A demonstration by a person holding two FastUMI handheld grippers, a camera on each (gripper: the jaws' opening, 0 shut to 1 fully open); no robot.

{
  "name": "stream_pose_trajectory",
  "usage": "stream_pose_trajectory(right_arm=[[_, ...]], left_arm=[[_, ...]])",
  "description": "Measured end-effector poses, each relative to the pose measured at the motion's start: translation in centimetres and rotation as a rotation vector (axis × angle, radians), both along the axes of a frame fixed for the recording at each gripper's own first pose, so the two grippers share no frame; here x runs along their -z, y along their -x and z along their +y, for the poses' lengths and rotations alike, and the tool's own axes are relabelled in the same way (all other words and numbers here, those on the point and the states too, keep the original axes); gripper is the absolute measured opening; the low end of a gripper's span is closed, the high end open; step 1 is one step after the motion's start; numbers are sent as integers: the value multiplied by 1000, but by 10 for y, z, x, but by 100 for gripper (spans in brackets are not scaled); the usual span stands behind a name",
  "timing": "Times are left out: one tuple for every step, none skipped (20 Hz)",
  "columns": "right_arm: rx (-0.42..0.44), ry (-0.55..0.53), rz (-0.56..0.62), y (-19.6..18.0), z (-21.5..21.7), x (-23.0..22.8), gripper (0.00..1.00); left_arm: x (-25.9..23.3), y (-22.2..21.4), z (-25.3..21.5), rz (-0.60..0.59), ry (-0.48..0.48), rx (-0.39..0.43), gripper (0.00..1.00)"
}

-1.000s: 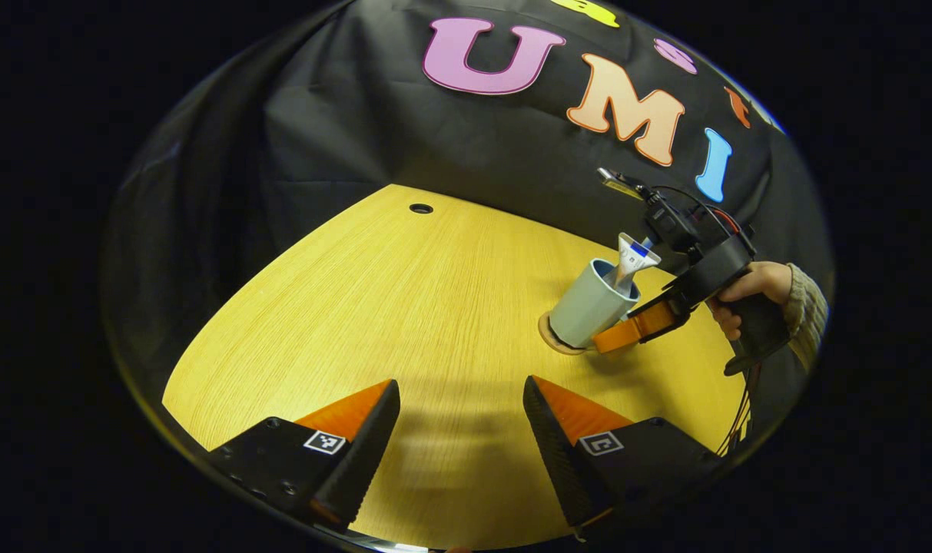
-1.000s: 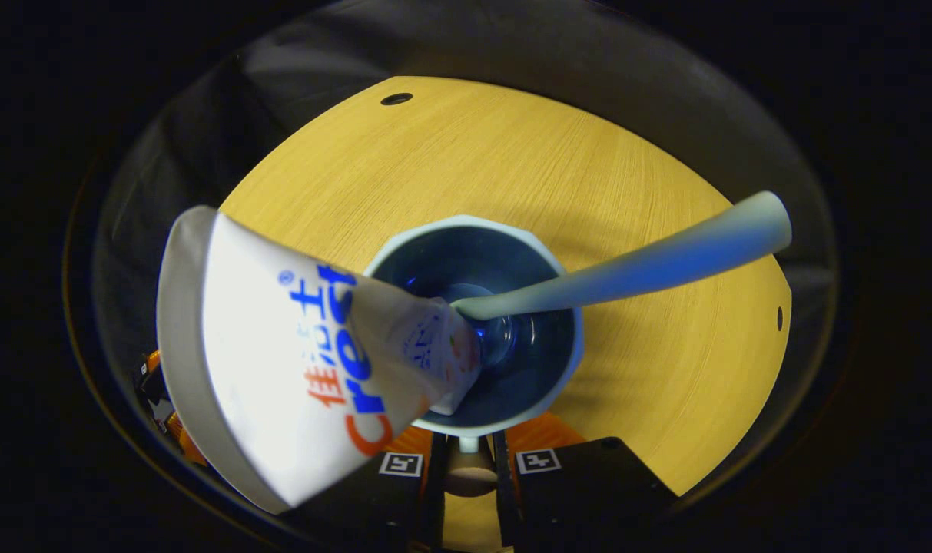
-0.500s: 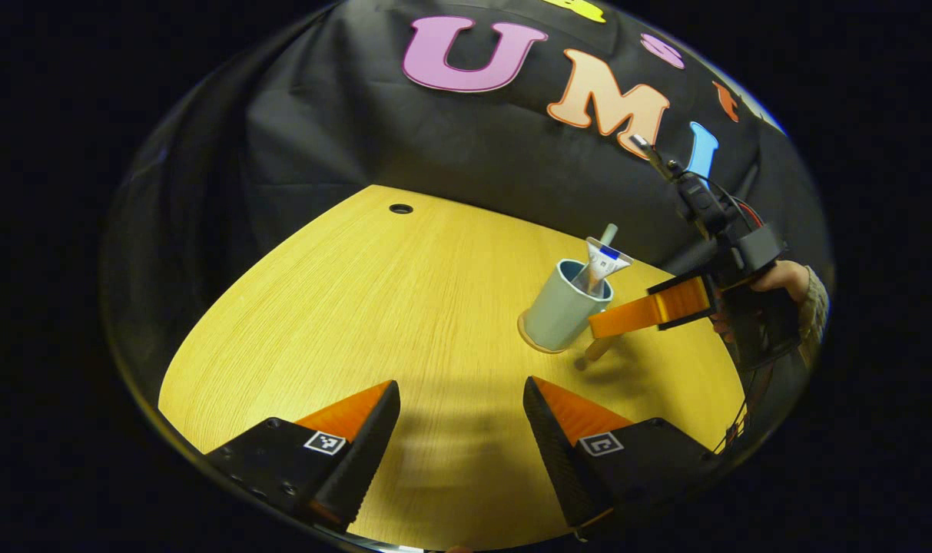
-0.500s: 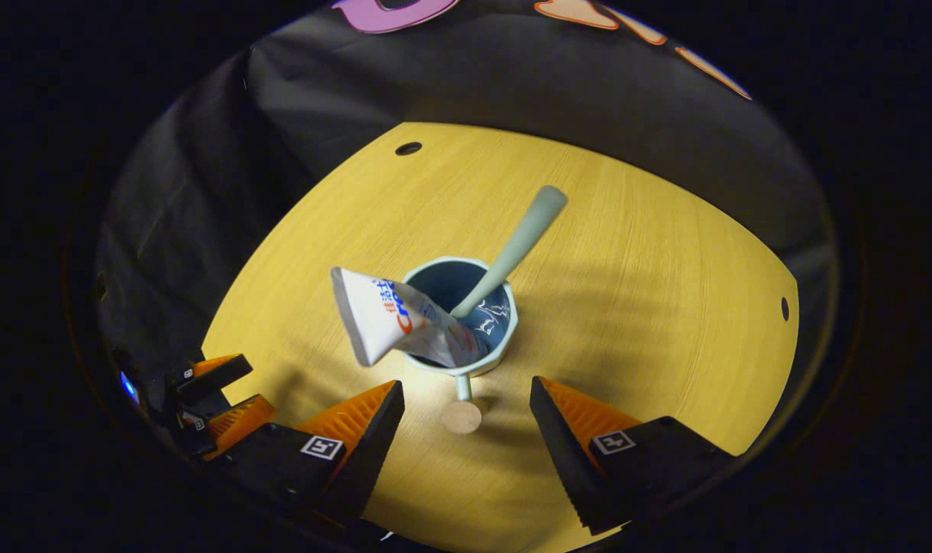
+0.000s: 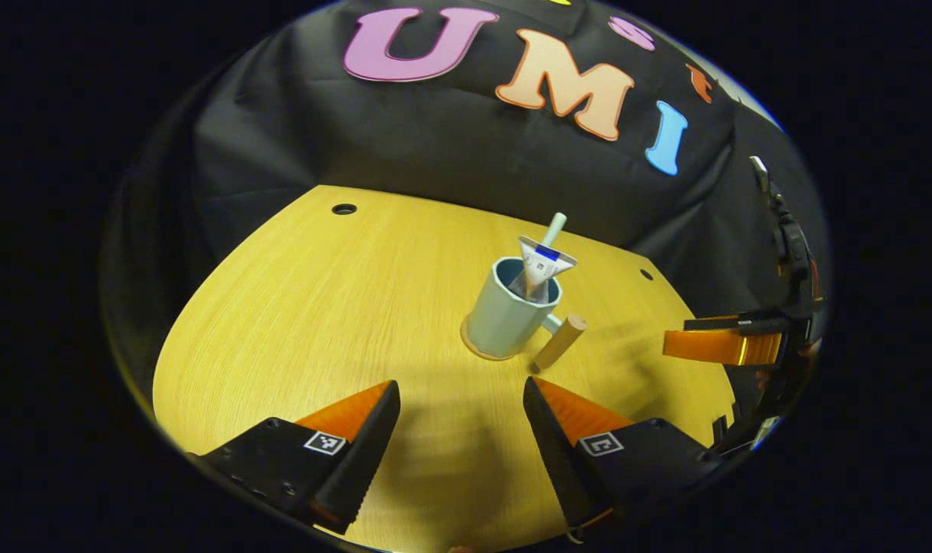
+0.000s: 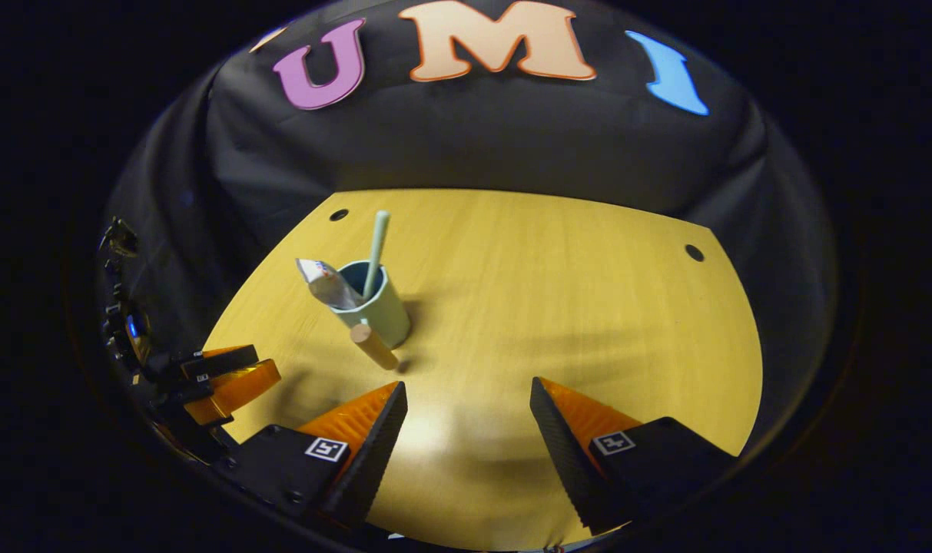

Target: Put the toothbrush and toothpaste on the desktop into the cup, then pick up the cup and place it on the coaster on the desktop.

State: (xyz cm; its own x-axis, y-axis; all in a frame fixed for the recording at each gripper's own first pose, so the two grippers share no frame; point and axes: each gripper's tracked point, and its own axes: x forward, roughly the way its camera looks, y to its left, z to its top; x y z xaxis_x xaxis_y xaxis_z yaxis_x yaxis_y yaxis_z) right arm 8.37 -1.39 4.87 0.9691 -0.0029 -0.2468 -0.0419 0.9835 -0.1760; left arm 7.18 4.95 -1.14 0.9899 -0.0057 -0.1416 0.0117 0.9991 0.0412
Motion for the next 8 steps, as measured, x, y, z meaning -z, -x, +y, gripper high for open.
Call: stream_pose_trajectory(right_arm=[[22, -18, -29, 6, -11, -3, 95], [44, -38, -58, 11, -22, -4, 99], [65, -62, -80, 17, -32, -6, 99], [82, -92, -102, 20, -39, -7, 99], [94, -124, -121, 24, -46, -9, 95], [107, -151, -136, 26, -51, -9, 99], [122, -171, -145, 29, -56, -7, 95], [135, -184, -152, 33, -63, -6, 95]], left_arm=[[-1, -3, -6, 9, -20, 13, 94], [-1, -5, -12, 18, -33, 30, 94], [1, -6, -19, 32, -42, 49, 94], [6, -7, -25, 55, -50, 64, 94], [11, -7, -30, 77, -59, 76, 94], [14, -6, -35, 90, -67, 88, 94], [16, -5, -38, 97, -76, 96, 94], [18, -4, -40, 101, -85, 103, 94]])
